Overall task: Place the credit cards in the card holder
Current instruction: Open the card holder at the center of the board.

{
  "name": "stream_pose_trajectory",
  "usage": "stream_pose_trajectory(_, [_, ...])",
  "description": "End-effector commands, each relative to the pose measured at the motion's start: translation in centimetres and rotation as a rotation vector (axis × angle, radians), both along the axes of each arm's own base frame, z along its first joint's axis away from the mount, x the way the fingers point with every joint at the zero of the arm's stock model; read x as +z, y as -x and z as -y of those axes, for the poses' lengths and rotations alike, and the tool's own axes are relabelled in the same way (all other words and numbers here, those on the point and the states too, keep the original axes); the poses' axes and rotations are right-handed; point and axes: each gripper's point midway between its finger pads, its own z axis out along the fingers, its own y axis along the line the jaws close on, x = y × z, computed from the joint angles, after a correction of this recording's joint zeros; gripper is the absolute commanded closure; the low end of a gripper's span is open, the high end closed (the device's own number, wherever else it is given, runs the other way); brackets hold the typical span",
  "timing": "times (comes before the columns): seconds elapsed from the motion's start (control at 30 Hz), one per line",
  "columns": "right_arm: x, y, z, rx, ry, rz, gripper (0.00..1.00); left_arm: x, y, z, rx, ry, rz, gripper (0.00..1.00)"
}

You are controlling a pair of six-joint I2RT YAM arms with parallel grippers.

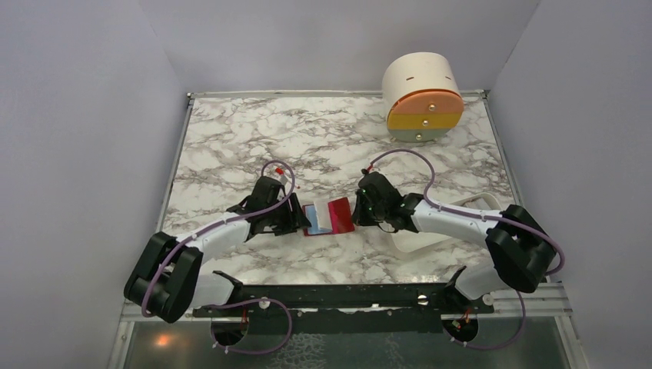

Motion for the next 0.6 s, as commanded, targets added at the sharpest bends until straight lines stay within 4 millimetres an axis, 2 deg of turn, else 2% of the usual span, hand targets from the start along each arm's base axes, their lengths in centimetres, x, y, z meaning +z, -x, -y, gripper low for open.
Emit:
stream_pose_trajectory(0.0, [-0.9, 0.2, 0.3, 0.024, 0.03, -0.03, 0.99, -0.7, -1.3, 0.3, 0.013, 0.004, 0.03, 0.44])
stream_pose_trajectory(0.17, [-2.0, 0.2, 0.8, 0.015, 0.04, -0.051, 0.99, -1.5, -1.7, 0.6, 0.013, 0.007, 0.016, 0.44])
stream_pose_trajectory(0.33, [-2.5, 0.3, 1.1, 0.013, 0.048, -0.056, 0.99, -1.5, -1.8, 0.9, 0.012, 0.021, 0.016, 0.48])
stream_pose_trajectory(0.57, [-3.0, 0.4, 0.9, 0.026, 0.051, -0.061, 0.99, -0.3, -1.5, 1.8, -0.008, 0.088, 0.022, 0.64])
